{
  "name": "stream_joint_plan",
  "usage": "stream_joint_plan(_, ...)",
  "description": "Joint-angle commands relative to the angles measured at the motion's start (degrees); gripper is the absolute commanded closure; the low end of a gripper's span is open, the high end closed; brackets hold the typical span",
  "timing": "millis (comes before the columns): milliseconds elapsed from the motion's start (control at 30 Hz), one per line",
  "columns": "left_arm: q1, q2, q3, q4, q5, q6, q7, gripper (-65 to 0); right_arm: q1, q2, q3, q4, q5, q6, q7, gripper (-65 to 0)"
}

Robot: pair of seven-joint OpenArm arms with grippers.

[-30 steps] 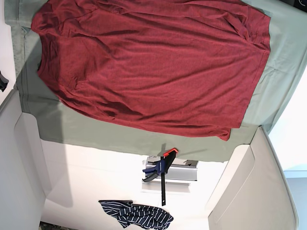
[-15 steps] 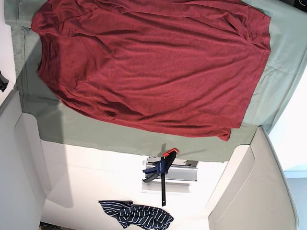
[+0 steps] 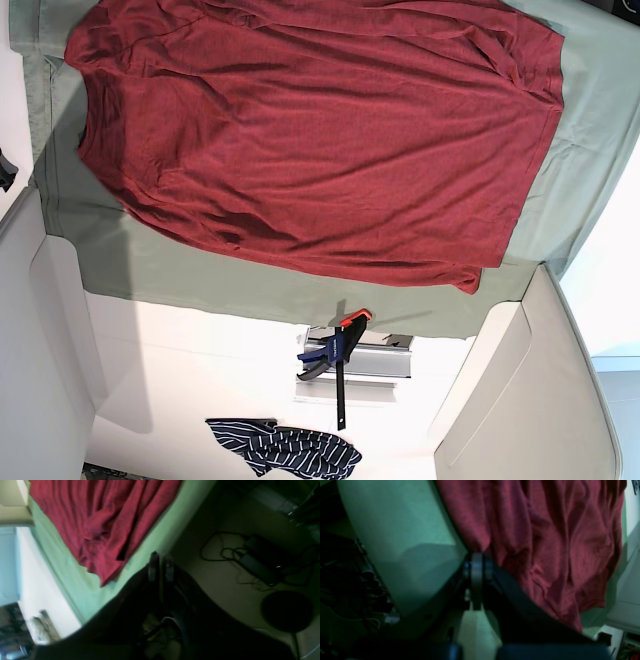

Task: Fold the T-shirt properly
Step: 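Lower both grippers toward the shirt's shoulder edge, then close both grippers on the shirt's shoulder edge and lift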

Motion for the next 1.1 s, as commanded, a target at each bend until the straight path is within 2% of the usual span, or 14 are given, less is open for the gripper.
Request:
stream_joint_plan(0, 0.66, -0.98, -0.15, 0.96, 1.86, 2.51, -0.37, -6.1, 0.13, 0.44, 0.15, 0.76, -0.15, -0.44, 0.66, 0.0)
stream_joint_plan(67, 0.66, -2.82, -0.15, 0.96, 5.05, 7.45, 0.70, -6.1, 0.13, 0.44, 0.15, 0.76, -0.13, -0.44, 0.68, 0.0)
stream_joint_plan(133, 0.66, -5.29, -0.68, 0.96, 8.33, 10.64, 2.12, -6.2, 0.13, 0.44, 0.15, 0.76, -0.13, -0.44, 0.68, 0.0)
stream_joint_plan(200, 0.70, -8.00, -2.47, 0.90, 8.72, 10.14, 2.45, -6.3, 0.13, 0.42, 0.15, 0.76, -0.11, -0.44, 0.68, 0.0)
stream_joint_plan(233, 0.70, -9.40, -3.63, 0.79, 8.35, 8.83, 2.43, -7.6, 0.13, 0.44, 0.15, 0.76, -0.11, -0.44, 0.68, 0.0)
stream_joint_plan(367, 0.70, -14.93, -8.61, -1.14, 5.44, 7.87, 0.83, -18.1, 0.11, 0.42, 0.15, 0.76, -0.09, -0.44, 0.68, 0.0)
stream_joint_plan(533, 0.70, -20.15, -10.21, -3.39, 3.17, 7.87, -0.87, -18.4, 0.11, 0.42, 0.15, 0.76, 0.00, -0.44, 0.68, 0.0)
stream_joint_plan(733, 0.48, -22.10, -10.21, -5.29, 3.02, 7.89, -2.36, -18.4, 0.13, 0.42, 0.15, 0.76, 2.47, -0.42, 0.70, 0.0)
stream_joint_plan(867, 0.28, -22.38, -10.21, -5.79, 0.59, 7.76, -4.39, -18.6, 0.13, 0.42, 0.15, 0.76, 2.47, -0.42, 0.70, 0.0)
stream_joint_plan(967, -1.60, -22.38, -10.19, -6.36, -1.01, 5.38, -5.62, -18.6, 0.11, 0.42, 0.15, 0.76, 2.47, -0.42, 0.70, 0.0)
stream_joint_plan(1067, -4.52, -22.38, -10.19, -7.80, -3.23, 5.33, -5.77, -18.6, 0.11, 0.44, 0.15, 0.76, 2.47, -0.42, 0.68, 0.0)
